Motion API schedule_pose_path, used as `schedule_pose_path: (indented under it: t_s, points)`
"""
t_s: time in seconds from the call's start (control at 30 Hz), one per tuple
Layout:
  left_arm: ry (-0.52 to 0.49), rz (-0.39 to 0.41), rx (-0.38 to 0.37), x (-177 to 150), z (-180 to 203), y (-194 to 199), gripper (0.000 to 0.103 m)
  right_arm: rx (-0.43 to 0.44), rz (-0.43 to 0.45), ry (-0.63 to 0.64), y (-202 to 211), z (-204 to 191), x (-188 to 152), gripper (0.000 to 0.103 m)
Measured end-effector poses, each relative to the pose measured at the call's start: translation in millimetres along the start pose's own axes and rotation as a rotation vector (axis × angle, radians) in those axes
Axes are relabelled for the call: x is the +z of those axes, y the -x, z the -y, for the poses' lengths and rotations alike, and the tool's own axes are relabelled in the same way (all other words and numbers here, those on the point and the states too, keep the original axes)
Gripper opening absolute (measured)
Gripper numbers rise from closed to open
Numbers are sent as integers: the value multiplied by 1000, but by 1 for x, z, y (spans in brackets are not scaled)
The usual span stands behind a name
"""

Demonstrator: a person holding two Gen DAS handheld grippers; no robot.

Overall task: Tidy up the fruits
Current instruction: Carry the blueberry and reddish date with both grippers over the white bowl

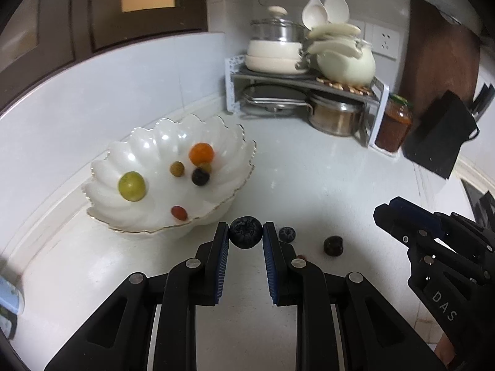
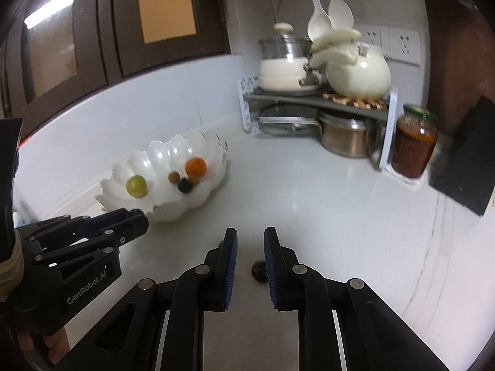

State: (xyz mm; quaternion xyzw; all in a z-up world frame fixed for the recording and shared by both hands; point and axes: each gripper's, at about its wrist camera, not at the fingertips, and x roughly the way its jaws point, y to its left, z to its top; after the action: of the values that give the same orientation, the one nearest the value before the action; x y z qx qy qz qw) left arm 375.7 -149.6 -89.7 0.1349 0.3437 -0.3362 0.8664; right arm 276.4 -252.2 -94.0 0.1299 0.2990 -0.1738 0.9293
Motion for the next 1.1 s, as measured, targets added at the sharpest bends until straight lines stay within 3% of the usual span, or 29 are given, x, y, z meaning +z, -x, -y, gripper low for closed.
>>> schedule_pose_path:
  t_s: [0.27, 0.77, 1.1]
  points:
    - [54, 17, 45, -3, -10, 15, 23, 34, -6, 21, 0, -6, 7, 20]
    - [117, -20, 129, -29, -30, 10, 23, 121, -101, 91, -35, -31, -6, 20]
    - [132, -50, 159, -41, -41, -5, 23, 144, -181, 124, -69, -43, -20, 29]
